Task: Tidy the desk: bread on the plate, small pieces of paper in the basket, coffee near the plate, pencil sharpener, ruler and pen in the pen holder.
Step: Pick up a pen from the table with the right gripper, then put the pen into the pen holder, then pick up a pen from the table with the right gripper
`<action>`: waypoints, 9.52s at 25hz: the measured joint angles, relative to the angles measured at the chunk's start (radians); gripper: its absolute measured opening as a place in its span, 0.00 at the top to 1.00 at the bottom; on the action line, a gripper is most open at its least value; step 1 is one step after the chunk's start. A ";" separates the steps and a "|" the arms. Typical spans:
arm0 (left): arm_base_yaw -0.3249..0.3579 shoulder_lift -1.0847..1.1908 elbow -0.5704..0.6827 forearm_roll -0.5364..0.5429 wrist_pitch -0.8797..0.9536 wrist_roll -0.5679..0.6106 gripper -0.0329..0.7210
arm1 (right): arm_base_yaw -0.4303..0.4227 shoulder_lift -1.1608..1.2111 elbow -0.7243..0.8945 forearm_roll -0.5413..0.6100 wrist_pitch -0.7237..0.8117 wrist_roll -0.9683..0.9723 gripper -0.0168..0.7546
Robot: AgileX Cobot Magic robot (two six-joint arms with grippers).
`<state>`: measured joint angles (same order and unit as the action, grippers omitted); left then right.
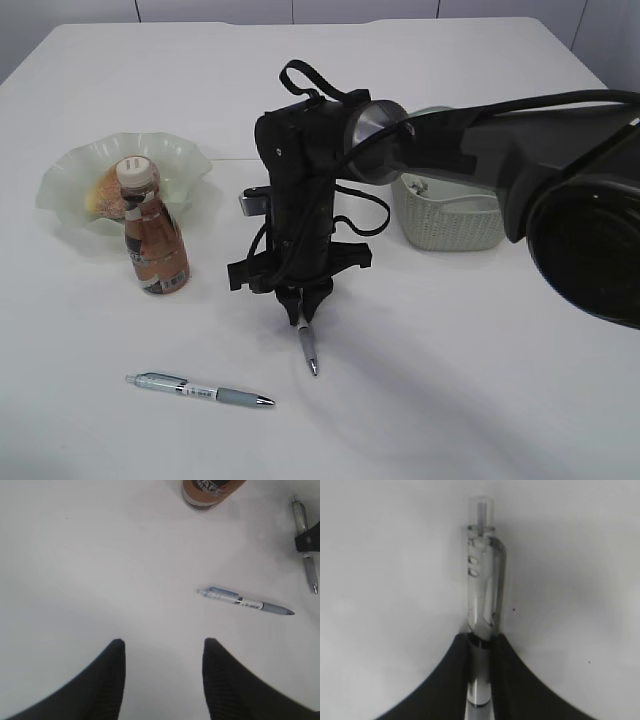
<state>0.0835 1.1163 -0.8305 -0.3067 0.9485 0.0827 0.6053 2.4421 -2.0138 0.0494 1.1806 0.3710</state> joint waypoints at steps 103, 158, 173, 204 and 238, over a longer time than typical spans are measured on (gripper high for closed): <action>0.000 0.000 0.000 0.002 0.024 0.000 0.47 | -0.315 -0.029 0.002 1.430 -0.844 -1.550 0.77; 0.000 0.000 0.000 0.011 0.020 0.000 0.47 | 0.160 -0.302 0.000 0.180 0.008 -0.707 0.65; 0.000 0.000 0.000 0.069 0.031 0.000 0.47 | 0.237 -0.139 0.000 0.132 0.030 -0.697 0.61; 0.000 0.000 0.000 0.073 0.026 0.000 0.47 | 0.250 0.026 -0.091 0.096 0.012 -0.911 0.61; 0.000 0.000 0.000 0.073 0.021 0.000 0.47 | 0.250 0.050 -0.093 0.076 -0.013 -0.903 0.69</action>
<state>0.0835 1.1163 -0.8305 -0.2336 0.9691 0.0827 0.8554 2.4924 -2.1068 0.1251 1.1675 -0.5321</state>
